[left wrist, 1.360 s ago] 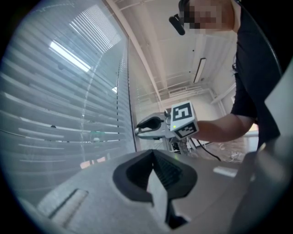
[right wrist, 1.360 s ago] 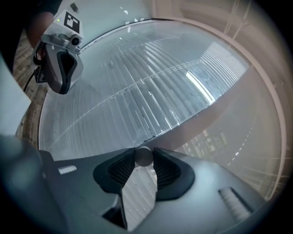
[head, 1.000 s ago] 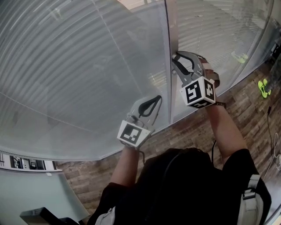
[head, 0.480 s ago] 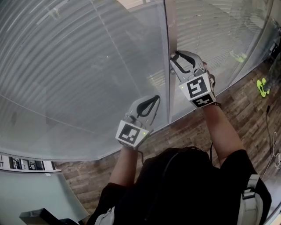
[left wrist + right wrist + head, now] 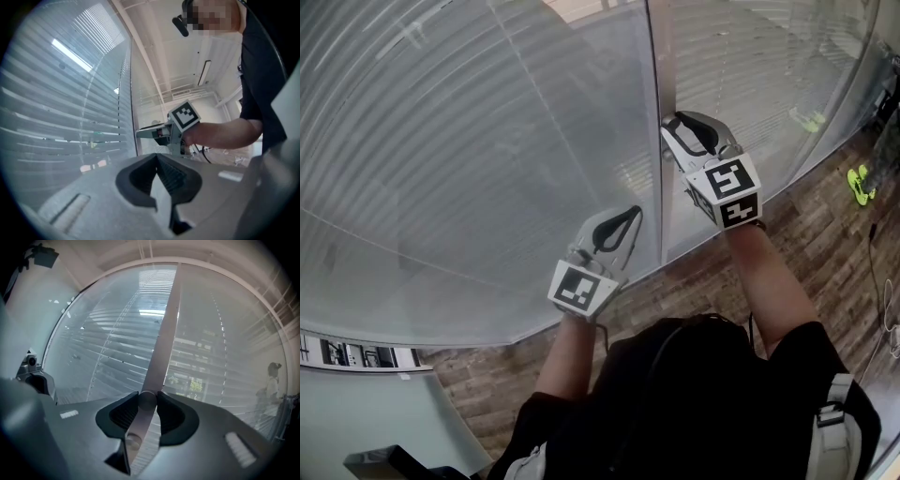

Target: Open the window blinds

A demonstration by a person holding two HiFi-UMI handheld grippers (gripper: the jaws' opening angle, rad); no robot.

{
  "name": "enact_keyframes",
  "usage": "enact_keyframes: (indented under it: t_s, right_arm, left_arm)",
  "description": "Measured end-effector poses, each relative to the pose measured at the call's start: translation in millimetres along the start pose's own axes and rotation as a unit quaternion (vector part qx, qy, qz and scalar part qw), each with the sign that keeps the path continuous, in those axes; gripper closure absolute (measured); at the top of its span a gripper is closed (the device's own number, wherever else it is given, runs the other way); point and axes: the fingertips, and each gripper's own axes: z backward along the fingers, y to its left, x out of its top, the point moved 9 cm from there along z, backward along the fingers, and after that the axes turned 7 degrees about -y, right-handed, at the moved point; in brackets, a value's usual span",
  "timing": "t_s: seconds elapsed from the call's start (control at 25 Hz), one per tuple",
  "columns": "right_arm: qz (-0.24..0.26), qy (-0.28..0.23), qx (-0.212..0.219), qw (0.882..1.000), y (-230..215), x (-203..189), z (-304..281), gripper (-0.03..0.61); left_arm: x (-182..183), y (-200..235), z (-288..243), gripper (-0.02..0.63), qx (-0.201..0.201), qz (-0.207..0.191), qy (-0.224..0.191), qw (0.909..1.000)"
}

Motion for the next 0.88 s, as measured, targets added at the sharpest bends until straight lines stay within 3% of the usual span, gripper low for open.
enact_keyframes:
  t_s: [0.2,0.4,0.72,0.88]
  right_arm:
    - [-0.028,-0.005,-0.006,1.000,-4.8,-4.9,0.6,0.449]
    - [-0.087,-0.018,-0.007,0.996,-3.7,-6.7,1.4,0.449]
    - [-0.183,-0.035,-0.015,0.982,-6.2,-9.5,3.3,0.448]
    - [-0.186,-0.038,-0.018,0.982,-6.6,-7.8,4.3,0.448]
  left_arm:
    - [0.0,0.0,-0.5,0.609,0.000,-0.001,0.001,1.0000]
    - [-1.8,0.0,2.6,0.609,-0.001,-0.004,0.003,1.0000]
    - [-3.0,-2.1,0.4,0.609,-0.002,0.000,0.007,1.0000]
    - [-0.8,-2.8,-0.9,0.609,-0.002,-0.002,0.006,1.0000]
